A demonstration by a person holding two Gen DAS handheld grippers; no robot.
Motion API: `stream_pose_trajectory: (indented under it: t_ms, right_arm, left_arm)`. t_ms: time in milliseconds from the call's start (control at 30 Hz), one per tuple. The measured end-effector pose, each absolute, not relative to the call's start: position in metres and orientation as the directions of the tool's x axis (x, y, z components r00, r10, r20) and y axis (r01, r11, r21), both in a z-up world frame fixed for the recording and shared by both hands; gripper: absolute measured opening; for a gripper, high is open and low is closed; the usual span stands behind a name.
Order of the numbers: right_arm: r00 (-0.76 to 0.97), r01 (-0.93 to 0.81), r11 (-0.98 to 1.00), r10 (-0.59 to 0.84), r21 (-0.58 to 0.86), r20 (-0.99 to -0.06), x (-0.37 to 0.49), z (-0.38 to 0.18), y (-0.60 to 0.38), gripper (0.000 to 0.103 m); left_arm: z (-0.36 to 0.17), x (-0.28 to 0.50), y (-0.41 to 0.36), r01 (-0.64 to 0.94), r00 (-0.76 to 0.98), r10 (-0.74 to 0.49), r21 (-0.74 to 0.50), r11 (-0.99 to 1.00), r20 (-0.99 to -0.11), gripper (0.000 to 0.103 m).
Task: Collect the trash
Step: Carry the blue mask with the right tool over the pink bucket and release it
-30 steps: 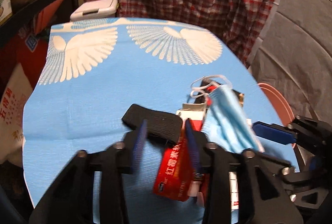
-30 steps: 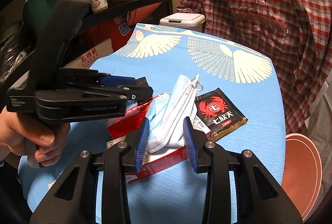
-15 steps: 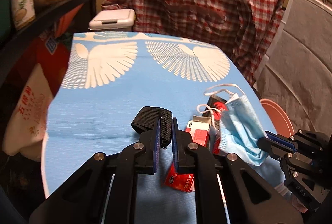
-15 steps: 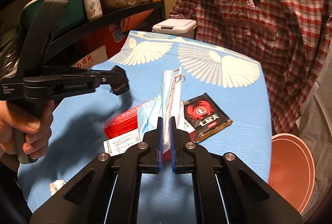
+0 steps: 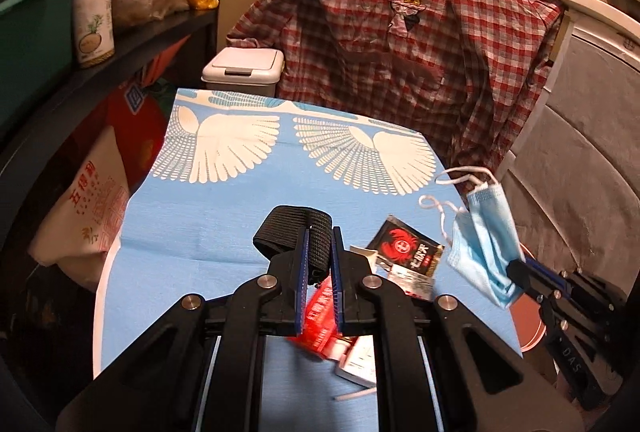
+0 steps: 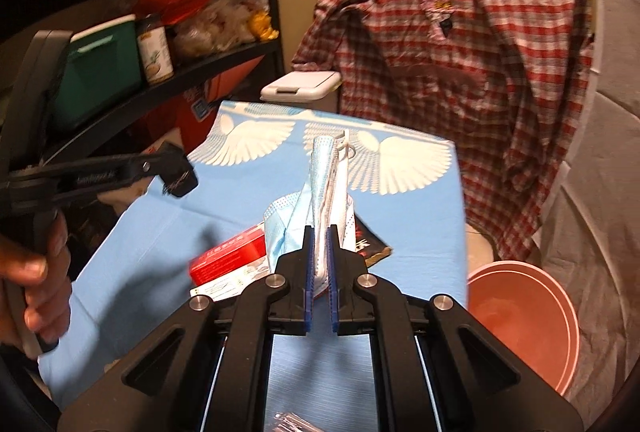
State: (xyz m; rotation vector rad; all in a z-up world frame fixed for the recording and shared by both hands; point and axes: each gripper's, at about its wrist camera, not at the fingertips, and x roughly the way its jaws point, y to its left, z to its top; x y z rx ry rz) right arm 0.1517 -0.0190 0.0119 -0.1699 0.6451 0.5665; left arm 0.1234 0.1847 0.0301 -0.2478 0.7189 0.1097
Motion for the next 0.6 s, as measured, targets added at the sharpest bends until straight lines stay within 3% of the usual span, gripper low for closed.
stream_pose_trajectory:
  t_ms: [600]
  right_arm:
    - [0.743,-0.421,0.907,0.362,0.026,-0.563,0.152,0.039,-0.069,0.006]
  left_arm:
    - [0.052,0.116,0.149,-0.142,0.780,-0.031,-0.225,0.964,-0.624,0.010]
